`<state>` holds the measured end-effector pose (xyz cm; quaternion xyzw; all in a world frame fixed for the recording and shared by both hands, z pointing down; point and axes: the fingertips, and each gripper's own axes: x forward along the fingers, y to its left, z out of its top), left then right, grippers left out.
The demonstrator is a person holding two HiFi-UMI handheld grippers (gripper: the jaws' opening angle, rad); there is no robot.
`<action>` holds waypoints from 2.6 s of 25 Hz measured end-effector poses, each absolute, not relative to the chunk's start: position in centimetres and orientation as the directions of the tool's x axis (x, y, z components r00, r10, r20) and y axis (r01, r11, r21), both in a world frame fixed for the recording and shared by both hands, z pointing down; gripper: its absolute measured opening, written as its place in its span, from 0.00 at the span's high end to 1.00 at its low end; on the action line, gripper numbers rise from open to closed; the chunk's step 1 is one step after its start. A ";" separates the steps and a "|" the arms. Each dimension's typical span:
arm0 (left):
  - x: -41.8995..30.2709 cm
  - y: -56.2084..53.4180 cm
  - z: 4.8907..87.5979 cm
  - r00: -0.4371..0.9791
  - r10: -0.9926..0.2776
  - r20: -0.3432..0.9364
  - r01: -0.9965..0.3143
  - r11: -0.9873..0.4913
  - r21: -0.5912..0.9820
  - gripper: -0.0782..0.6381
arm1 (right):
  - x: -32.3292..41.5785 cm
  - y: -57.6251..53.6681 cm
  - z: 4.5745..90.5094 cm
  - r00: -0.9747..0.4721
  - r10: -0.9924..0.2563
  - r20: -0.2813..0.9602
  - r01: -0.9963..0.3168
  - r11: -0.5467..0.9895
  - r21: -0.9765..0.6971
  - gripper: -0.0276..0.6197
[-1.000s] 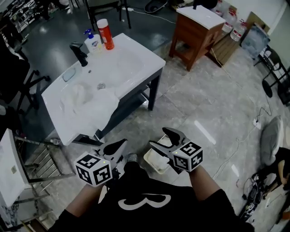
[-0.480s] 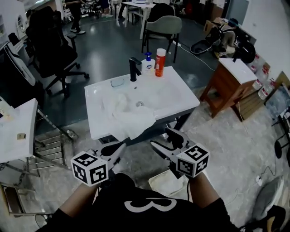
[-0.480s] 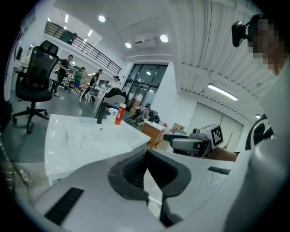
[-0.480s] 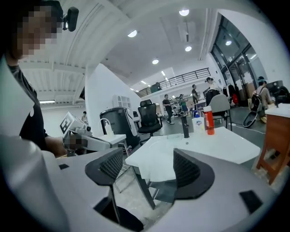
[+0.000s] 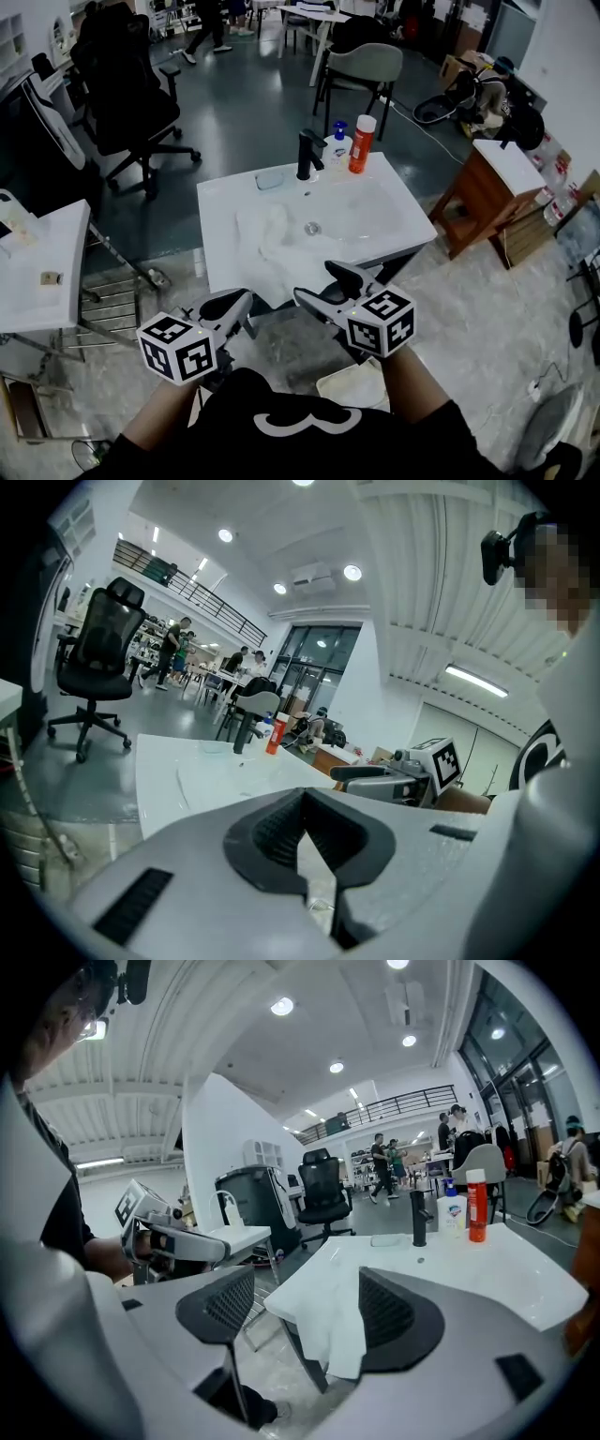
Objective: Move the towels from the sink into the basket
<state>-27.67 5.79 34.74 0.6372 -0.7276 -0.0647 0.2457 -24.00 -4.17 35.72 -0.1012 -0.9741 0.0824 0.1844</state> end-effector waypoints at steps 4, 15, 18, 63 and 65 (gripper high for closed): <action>-31.6 6.0 35.1 -0.054 -0.954 0.297 -0.891 0.180 0.417 0.88 | -28.6 -4.0 37.1 -0.892 0.226 0.391 0.154 0.966 -0.208 0.45; -42.6 6.5 35.4 -0.001 -0.940 0.341 -0.882 0.161 0.442 0.88 | -37.8 -4.2 42.5 -0.799 0.174 0.576 0.056 0.975 -0.216 0.45; -45.1 7.2 35.9 0.019 -0.937 0.348 -0.880 0.150 0.451 0.88 | -39.4 -4.6 44.1 -0.777 0.137 0.615 0.010 0.979 -0.205 0.45; -52.9 9.4 41.2 0.154 -0.920 0.360 -0.856 0.058 0.513 0.88 | -44.1 -6.7 56.0 -0.416 -0.111 0.902 0.057 0.987 0.148 0.84; -52.6 9.3 40.9 0.159 -0.918 0.364 -0.858 0.054 0.511 0.88 | -44.1 -6.8 55.7 -0.425 -0.096 0.900 0.055 0.990 0.131 0.84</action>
